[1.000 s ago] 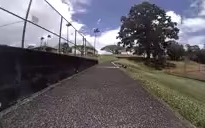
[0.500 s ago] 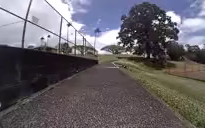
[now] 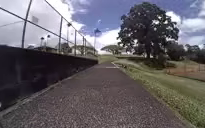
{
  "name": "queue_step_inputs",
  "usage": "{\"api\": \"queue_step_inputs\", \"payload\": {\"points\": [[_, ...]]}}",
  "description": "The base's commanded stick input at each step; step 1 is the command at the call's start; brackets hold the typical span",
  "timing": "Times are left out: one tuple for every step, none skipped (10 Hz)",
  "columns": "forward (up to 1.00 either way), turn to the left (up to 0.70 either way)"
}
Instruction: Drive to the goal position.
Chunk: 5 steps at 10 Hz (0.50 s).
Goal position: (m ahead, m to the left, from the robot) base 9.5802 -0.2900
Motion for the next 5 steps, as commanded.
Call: {"api": "queue_step_inputs", "payload": {"points": [[0.05, 0.0], [0.04, 0.0], [0.04, 0.0], [0.04, 0.0], [0.04, 0.0]]}}
